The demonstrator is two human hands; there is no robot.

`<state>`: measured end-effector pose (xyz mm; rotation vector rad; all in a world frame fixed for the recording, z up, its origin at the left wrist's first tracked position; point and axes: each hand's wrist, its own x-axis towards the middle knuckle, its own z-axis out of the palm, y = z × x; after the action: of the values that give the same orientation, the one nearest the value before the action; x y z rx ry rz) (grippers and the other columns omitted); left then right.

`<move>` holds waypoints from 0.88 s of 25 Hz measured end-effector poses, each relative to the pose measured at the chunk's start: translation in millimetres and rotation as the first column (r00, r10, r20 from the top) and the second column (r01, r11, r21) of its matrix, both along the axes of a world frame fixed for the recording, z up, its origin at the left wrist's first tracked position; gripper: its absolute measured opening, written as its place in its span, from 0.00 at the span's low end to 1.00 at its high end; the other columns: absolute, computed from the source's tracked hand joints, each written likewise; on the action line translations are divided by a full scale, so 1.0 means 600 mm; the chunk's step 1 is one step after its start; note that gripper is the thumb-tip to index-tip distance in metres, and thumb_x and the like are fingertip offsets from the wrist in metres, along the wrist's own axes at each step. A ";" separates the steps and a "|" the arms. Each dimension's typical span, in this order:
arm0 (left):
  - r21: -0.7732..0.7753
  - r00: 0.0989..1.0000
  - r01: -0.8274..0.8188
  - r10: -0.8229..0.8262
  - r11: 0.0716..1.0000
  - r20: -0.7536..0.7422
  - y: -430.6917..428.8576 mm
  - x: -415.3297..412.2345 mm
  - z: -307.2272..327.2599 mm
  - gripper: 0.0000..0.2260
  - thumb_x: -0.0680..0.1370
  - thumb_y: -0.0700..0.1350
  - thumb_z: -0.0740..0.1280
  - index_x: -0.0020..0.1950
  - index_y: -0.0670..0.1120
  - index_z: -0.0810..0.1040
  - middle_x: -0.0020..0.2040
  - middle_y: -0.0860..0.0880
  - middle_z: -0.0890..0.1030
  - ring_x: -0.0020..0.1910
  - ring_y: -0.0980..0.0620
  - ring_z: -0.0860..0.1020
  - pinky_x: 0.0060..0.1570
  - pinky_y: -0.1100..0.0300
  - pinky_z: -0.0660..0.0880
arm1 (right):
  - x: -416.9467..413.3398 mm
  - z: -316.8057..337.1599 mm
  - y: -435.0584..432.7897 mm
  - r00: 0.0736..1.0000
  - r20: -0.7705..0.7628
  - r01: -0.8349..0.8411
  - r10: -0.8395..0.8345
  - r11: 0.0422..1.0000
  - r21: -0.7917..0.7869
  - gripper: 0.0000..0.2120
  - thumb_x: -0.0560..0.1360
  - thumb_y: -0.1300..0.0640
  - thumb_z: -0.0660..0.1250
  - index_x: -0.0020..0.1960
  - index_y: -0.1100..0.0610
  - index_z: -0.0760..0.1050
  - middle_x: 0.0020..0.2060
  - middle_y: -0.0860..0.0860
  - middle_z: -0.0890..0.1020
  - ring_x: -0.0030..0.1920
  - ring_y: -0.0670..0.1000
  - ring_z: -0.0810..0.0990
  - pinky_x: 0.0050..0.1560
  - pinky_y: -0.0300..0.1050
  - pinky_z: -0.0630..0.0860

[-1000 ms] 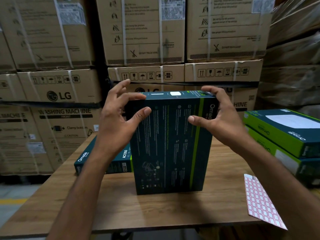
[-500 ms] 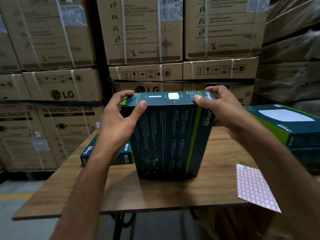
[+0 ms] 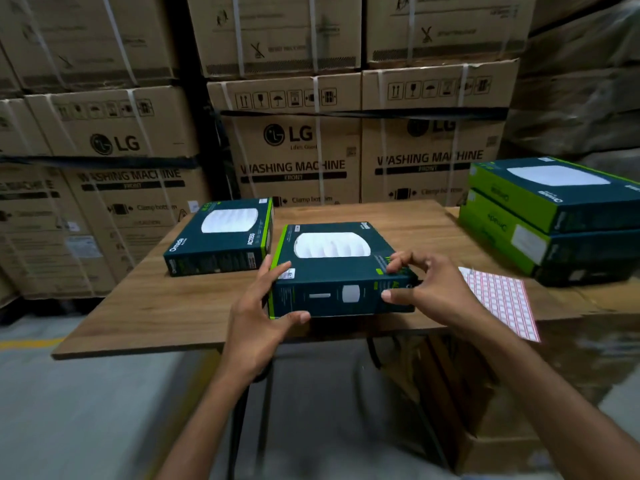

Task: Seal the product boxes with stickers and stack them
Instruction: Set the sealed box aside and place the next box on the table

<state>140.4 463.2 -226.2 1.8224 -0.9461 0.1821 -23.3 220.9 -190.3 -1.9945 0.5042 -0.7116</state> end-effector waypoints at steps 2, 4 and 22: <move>0.080 0.999 -0.021 0.018 0.997 0.032 0.005 0.014 -0.022 0.33 0.65 0.39 0.85 0.67 0.56 0.82 0.77 0.58 0.70 0.69 0.78 0.67 0.71 0.65 0.71 | 0.005 -0.017 0.001 0.998 -0.062 -0.025 0.026 0.999 0.023 0.11 0.67 0.60 0.84 0.44 0.53 0.83 0.56 0.47 0.85 0.59 0.44 0.82 0.58 0.35 0.72; 0.139 0.998 -0.041 0.035 0.989 0.046 0.006 0.023 -0.031 0.23 0.66 0.42 0.85 0.59 0.53 0.85 0.71 0.58 0.78 0.66 0.68 0.75 0.71 0.52 0.74 | 0.017 -0.028 0.004 0.992 -0.112 -0.047 0.051 0.998 0.034 0.05 0.73 0.54 0.80 0.45 0.53 0.84 0.50 0.47 0.87 0.53 0.42 0.83 0.54 0.35 0.74; 0.074 0.797 -0.051 0.085 0.996 -0.598 -0.091 0.097 0.022 0.19 0.80 0.37 0.73 0.70 0.35 0.75 0.45 0.52 0.82 0.29 0.67 0.81 0.29 0.72 0.75 | 0.152 -0.029 -0.062 0.956 -0.287 0.154 -0.057 0.933 0.327 0.09 0.75 0.56 0.78 0.47 0.54 0.78 0.46 0.52 0.85 0.42 0.49 0.84 0.39 0.43 0.76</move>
<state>198.4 408.4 -213.1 1.7945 -0.4303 -0.3741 67.9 183.8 -207.5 -1.7453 0.8482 -0.3771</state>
